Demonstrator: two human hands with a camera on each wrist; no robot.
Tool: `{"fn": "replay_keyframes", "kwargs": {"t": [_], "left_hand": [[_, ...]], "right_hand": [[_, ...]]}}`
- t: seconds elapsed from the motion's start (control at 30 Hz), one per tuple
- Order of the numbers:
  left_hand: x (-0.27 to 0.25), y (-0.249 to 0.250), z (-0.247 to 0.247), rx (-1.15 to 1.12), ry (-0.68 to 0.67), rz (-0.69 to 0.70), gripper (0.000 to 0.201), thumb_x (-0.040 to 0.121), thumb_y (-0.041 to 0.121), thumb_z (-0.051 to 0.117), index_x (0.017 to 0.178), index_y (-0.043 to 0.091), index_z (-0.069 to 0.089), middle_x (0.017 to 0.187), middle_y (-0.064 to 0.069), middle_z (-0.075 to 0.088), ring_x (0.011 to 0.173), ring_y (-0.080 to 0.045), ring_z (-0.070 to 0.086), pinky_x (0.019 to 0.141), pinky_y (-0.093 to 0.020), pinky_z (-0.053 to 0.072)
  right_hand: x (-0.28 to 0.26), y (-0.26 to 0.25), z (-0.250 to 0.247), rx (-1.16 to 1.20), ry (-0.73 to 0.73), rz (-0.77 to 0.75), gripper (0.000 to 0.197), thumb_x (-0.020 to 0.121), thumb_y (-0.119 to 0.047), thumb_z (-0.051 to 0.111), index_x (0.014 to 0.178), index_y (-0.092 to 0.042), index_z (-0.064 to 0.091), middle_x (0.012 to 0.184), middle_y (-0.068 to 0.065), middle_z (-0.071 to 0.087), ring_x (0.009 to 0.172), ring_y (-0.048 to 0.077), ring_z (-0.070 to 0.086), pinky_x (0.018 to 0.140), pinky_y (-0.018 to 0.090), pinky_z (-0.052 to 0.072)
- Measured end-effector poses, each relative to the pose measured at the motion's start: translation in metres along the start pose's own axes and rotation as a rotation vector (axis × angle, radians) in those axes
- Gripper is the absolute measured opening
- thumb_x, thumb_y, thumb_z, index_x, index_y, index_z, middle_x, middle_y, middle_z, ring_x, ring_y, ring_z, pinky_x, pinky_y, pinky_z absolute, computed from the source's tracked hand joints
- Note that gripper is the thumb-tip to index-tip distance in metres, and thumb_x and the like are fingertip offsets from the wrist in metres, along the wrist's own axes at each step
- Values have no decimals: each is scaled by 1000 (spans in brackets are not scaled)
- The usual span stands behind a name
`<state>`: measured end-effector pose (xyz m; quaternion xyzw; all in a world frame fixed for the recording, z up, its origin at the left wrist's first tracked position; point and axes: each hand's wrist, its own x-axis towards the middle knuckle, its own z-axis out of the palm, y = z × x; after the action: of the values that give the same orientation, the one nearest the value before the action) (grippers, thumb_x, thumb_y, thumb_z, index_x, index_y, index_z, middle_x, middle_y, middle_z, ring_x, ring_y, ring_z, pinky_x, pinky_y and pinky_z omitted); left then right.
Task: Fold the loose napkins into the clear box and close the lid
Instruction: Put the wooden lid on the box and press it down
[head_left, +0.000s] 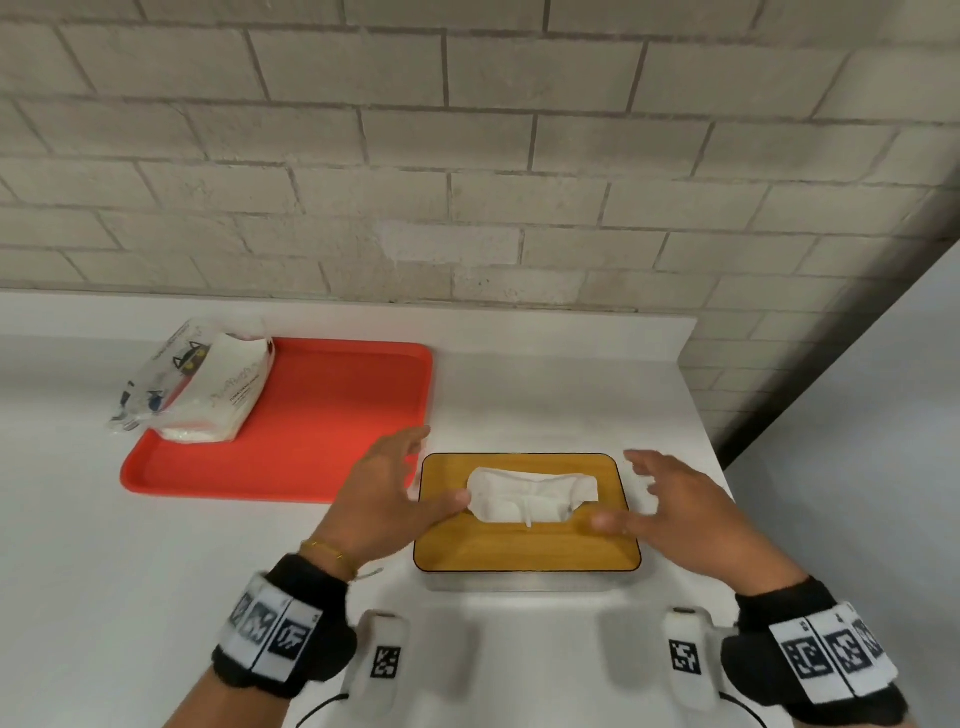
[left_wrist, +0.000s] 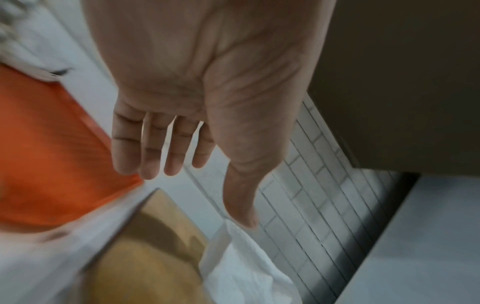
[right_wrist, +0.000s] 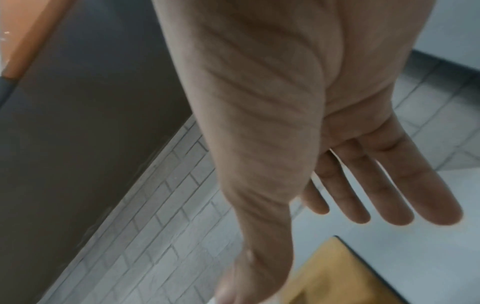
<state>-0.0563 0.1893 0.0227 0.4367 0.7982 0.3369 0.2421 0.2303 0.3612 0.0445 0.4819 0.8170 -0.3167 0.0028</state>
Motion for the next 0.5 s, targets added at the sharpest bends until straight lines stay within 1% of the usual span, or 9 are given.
{"fn": "replay_keyframes", "kwargs": {"t": [0.07,0.1,0.13,0.17,0.23,0.27,0.33,0.43,0.5], "left_hand": [[-17,-23,-1,-53,-92,-92,119,53,67,93,153,30,39,142,14,50,122,-7,57,94,-25,50],[-24,-33,2,-81,-164,-120,123,49,69,94,152,31,39,142,15,51,122,-7,58,94,-26,52],[-31,-41,6,-124,-237,-125,116,50,67,95,148,34,43,143,17,54,122,-7,60,97,-28,54],[-36,-46,13,-182,-289,-103,106,56,60,96,146,34,47,141,19,59,122,-7,64,101,-32,55],[-44,-46,27,-245,-312,-26,78,75,38,92,143,35,52,129,20,70,115,-4,68,105,-37,54],[-46,-44,32,-248,-293,4,71,81,30,88,142,37,52,123,20,73,111,-5,70,105,-38,54],[-46,-40,37,-271,-267,38,66,88,24,82,144,39,50,120,17,74,109,-10,71,104,-37,54],[-36,-37,38,-348,-302,76,61,95,22,75,148,36,48,131,13,70,121,-12,67,106,-34,53],[-20,-32,35,-365,-308,102,55,98,21,72,147,31,50,134,10,69,126,-14,64,107,-37,52]], "right_hand": [[-6,20,7,101,-123,34,139,47,-79,84,162,-30,24,157,-9,44,139,16,51,111,33,45],[-10,27,12,141,-194,25,138,48,-77,86,162,-31,24,156,-11,45,139,14,52,111,31,45],[-12,31,18,170,-250,-3,127,52,-75,87,158,-34,31,152,-17,49,136,9,54,111,29,47],[-14,33,23,195,-283,-47,107,59,-71,86,150,-41,40,144,-23,56,129,1,58,110,29,49],[-17,33,32,227,-287,-105,72,74,-63,83,136,-47,50,127,-28,67,116,-7,64,105,30,54],[-16,33,35,234,-268,-119,65,78,-59,82,134,-47,52,124,-28,68,113,-7,65,103,30,55],[-14,33,35,237,-231,-129,60,81,-55,81,133,-46,54,123,-28,69,111,-5,65,100,29,55],[-6,31,21,264,-194,-135,48,86,-43,81,129,-43,59,117,-27,71,107,-6,67,97,27,55],[4,27,10,298,-170,-138,42,89,-34,80,126,-41,63,114,-25,73,105,-4,69,96,29,56]]}}
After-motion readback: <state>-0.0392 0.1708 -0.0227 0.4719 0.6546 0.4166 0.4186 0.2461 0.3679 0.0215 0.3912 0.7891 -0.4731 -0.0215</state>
